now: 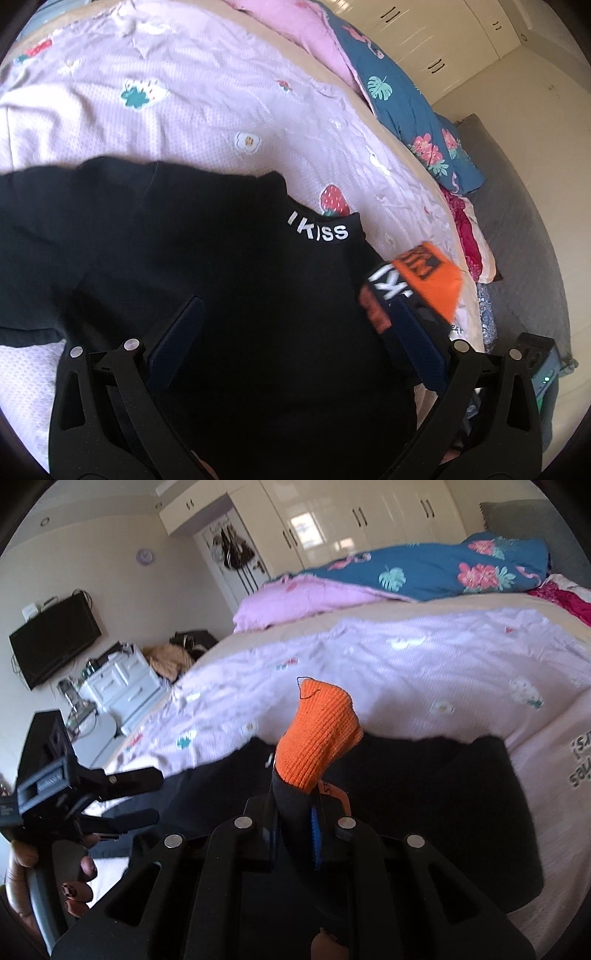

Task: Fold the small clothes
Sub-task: 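Lift the cuff with the right gripper and carry it across the shirt body, then grasp the orange cuff with the left gripper while the right gripper releases it, then lay the cuff onto the shirt body with the left gripper and open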

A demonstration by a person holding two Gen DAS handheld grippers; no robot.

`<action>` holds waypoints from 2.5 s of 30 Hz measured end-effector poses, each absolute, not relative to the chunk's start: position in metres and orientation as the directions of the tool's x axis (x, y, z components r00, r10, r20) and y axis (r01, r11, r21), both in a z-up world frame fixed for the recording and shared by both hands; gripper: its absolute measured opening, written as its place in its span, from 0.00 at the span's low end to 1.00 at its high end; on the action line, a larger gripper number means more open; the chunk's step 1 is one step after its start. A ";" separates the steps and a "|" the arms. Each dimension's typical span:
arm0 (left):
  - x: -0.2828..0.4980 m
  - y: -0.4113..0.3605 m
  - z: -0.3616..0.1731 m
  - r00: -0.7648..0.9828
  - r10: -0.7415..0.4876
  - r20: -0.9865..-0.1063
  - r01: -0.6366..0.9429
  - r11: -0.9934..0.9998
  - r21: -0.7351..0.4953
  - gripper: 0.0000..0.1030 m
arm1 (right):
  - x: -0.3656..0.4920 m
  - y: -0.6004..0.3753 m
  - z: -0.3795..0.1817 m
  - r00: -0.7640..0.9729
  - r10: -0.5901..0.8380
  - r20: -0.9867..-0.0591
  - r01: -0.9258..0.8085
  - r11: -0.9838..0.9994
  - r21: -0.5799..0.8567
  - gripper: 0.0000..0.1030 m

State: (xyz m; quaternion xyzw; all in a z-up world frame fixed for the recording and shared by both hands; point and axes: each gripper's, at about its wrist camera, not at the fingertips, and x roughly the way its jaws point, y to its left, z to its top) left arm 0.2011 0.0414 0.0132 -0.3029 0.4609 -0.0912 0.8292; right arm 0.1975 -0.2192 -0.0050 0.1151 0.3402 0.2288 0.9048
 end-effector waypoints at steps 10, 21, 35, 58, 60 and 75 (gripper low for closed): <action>0.211 0.028 -0.015 0.495 -0.404 -0.769 -0.141 0.836 -0.530 0.92 | 0.195 -0.219 -0.007 0.565 0.559 -0.607 -0.389 0.829 0.401 0.52; 0.210 -0.024 -0.042 0.449 -0.322 -0.834 -0.030 0.927 -0.374 0.28 | 0.205 -0.275 0.002 0.686 0.379 -0.621 -0.203 0.919 0.337 0.53; 0.172 -0.011 0.072 0.640 -0.475 -0.604 0.169 0.854 -0.492 0.08 | 0.197 -0.358 0.026 0.824 0.172 -0.540 -0.005 0.955 0.298 0.53; 0.158 0.039 0.035 0.644 -0.319 -0.695 0.022 0.916 -0.400 0.08 | 0.202 -0.296 0.015 0.758 0.224 -0.613 -0.137 0.973 0.186 0.58; 0.157 0.041 0.033 0.646 -0.305 -0.700 0.012 0.921 -0.390 0.10 | 0.201 -0.287 0.013 0.747 0.233 -0.622 -0.158 0.972 0.175 0.58; 0.152 0.037 0.016 0.638 -0.227 -0.735 -0.017 0.951 -0.308 0.19 | 0.198 -0.246 -0.010 0.678 0.240 -0.695 -0.245 0.965 0.094 0.63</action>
